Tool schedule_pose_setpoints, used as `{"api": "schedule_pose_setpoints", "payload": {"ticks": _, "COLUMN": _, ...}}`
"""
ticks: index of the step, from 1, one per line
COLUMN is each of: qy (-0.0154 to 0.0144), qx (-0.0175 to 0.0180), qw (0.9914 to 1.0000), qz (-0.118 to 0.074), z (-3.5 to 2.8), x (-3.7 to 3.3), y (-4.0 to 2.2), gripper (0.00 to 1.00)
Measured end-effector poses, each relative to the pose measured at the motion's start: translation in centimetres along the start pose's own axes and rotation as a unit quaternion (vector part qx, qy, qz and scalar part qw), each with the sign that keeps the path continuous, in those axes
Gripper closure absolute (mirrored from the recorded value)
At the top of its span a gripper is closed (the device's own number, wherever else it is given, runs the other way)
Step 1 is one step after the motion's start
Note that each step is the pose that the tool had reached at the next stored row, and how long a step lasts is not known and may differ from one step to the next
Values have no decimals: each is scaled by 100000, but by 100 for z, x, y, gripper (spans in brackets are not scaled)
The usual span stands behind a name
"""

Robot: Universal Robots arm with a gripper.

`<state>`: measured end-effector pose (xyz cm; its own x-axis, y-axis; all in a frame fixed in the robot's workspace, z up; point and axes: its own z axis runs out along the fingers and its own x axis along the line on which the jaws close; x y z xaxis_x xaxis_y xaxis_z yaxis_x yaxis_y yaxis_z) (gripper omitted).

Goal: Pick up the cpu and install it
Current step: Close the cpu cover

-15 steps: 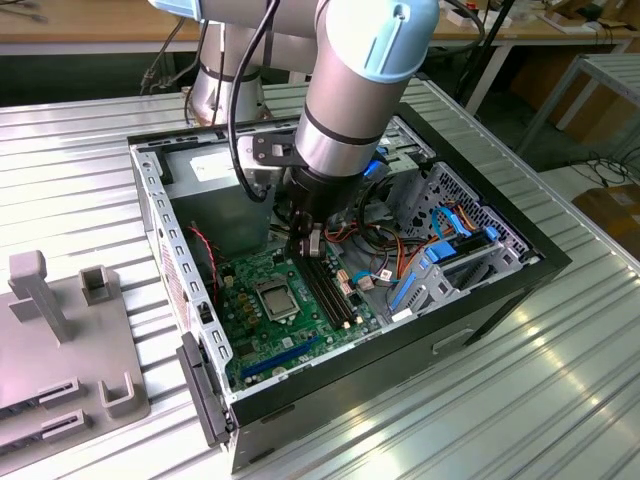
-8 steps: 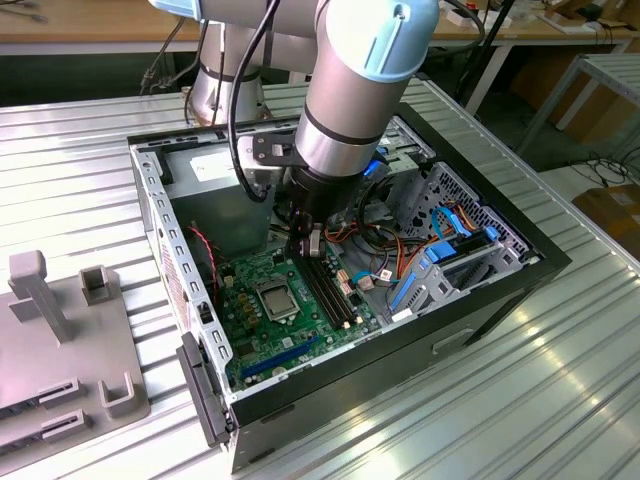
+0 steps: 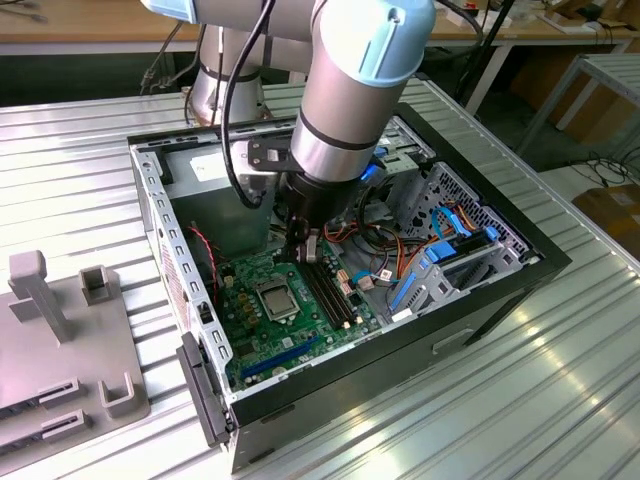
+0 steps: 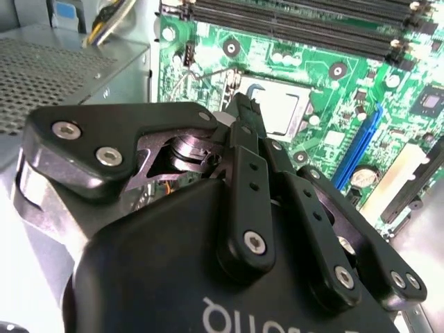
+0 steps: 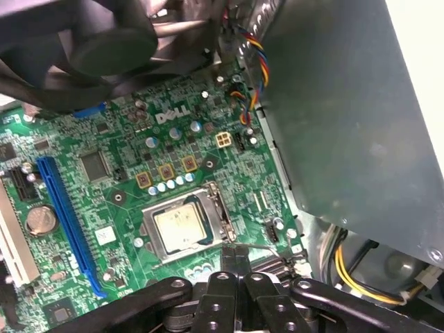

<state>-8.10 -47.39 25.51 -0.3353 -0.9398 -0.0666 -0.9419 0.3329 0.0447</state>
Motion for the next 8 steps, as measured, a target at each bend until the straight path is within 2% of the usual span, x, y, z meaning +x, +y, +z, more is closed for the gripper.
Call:
{"api": "schedule_pose_setpoints", "payload": {"ticks": 4, "qy": 103, "qx": 39, "qw": 100000, "qz": 4, "z": 15, "x": 32, "y": 37, "gripper": 89}}
{"api": "schedule_pose_setpoints", "payload": {"ticks": 8, "qy": 143, "qx": 30, "qw": 100000, "qz": -2, "z": 18, "x": 36, "y": 40, "gripper": 89}}
